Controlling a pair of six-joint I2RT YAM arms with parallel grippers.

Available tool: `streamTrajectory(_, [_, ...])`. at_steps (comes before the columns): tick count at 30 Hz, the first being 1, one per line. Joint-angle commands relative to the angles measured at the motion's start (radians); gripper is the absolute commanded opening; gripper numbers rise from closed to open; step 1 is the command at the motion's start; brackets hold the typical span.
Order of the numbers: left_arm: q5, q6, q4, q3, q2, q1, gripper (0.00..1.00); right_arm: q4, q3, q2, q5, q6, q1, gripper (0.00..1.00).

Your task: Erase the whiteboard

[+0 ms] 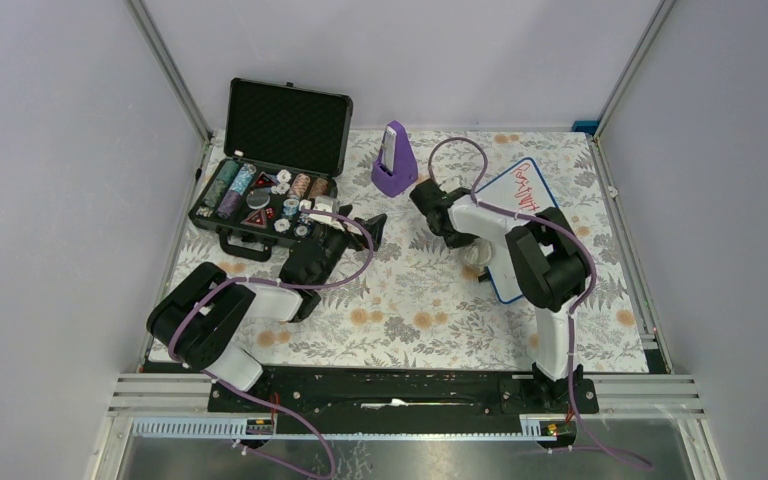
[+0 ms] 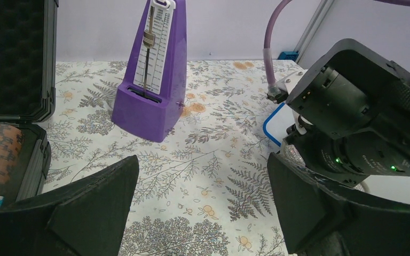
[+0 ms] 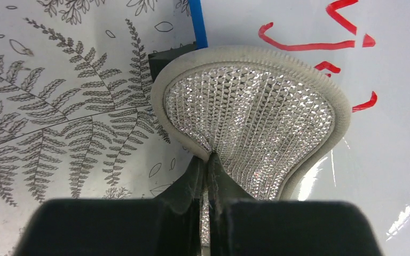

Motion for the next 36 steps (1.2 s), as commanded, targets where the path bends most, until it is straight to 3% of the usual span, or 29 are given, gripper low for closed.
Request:
streamTrajectory(1, [-0.015, 0.0, 0.043, 0.016, -0.003, 0.005, 0.99, -0.068, 0.06, -0.043, -0.087, 0.026, -0.015, 0.0])
streamTrajectory(8, [-0.013, -0.003, 0.044, 0.018, 0.001, 0.006, 0.99, -0.148, 0.242, -0.126, 0.079, -0.06, -0.099, 0.0])
streamTrajectory(15, [-0.017, -0.003, 0.046, 0.012, -0.007, 0.006, 0.99, -0.183, 0.309, -0.027, 0.179, -0.073, -0.191, 0.0])
streamTrajectory(21, [-0.016, -0.003, 0.047, 0.012, -0.009, 0.009, 0.99, -0.132, 0.198, 0.039, 0.075, -0.017, -0.174, 0.0])
streamTrajectory(28, [-0.012, -0.01, 0.051, 0.012, -0.002, 0.011, 0.99, -0.087, 0.065, 0.103, 0.024, 0.031, -0.055, 0.0])
streamTrajectory(32, [-0.01, -0.01, 0.051, 0.012, -0.002, 0.012, 0.99, -0.061, 0.039, 0.039, -0.066, 0.038, -0.042, 0.0])
streamTrajectory(36, [-0.007, -0.013, 0.051, 0.013, 0.001, 0.012, 0.99, -0.088, 0.12, -0.054, -0.018, -0.015, -0.046, 0.0])
